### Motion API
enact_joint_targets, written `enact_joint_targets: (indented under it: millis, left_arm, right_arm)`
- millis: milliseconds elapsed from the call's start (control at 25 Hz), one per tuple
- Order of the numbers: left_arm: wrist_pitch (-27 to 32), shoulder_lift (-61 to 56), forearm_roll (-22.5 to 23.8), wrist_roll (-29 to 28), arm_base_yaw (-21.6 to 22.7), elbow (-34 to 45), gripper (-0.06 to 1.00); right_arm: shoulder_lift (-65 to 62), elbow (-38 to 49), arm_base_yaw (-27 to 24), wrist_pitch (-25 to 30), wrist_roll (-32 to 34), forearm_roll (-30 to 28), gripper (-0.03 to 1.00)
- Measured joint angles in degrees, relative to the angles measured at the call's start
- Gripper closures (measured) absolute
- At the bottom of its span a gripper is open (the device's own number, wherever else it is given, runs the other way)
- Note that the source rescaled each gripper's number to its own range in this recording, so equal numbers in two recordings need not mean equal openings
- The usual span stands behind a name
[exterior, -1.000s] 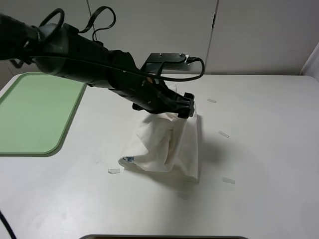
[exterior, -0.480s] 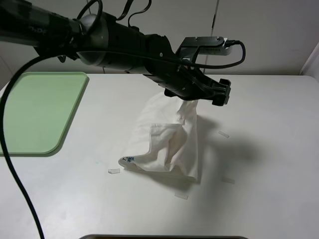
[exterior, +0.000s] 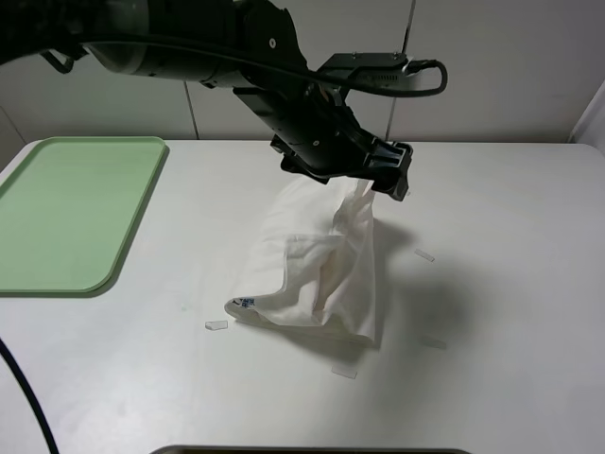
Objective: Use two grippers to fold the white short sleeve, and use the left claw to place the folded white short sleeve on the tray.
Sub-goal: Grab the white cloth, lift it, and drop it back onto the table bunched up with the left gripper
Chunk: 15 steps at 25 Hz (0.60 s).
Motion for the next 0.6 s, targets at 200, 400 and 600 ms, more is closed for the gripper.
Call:
enact_joint_targets:
  millis: [200, 400, 600]
  left_arm:
    - [4.3, 2.16, 0.93, -1.07, 0.03, 0.0, -0.06]
    - [2.98, 5.41, -0.99, -1.22, -1.73, 0.0, -0.06]
    - [-1.38, 7.56, -4.25, -1.16, -5.62, 0.0, -0.06]
  right_arm:
    - [0.0, 0.0, 0.0, 0.0, 0.0, 0.28, -0.03]
    - [0.0, 0.0, 0.0, -0.06, 0.0, 0.3, -0.03]
    - [0.0, 0.0, 0.0, -0.06, 0.0, 0.35, -0.03]
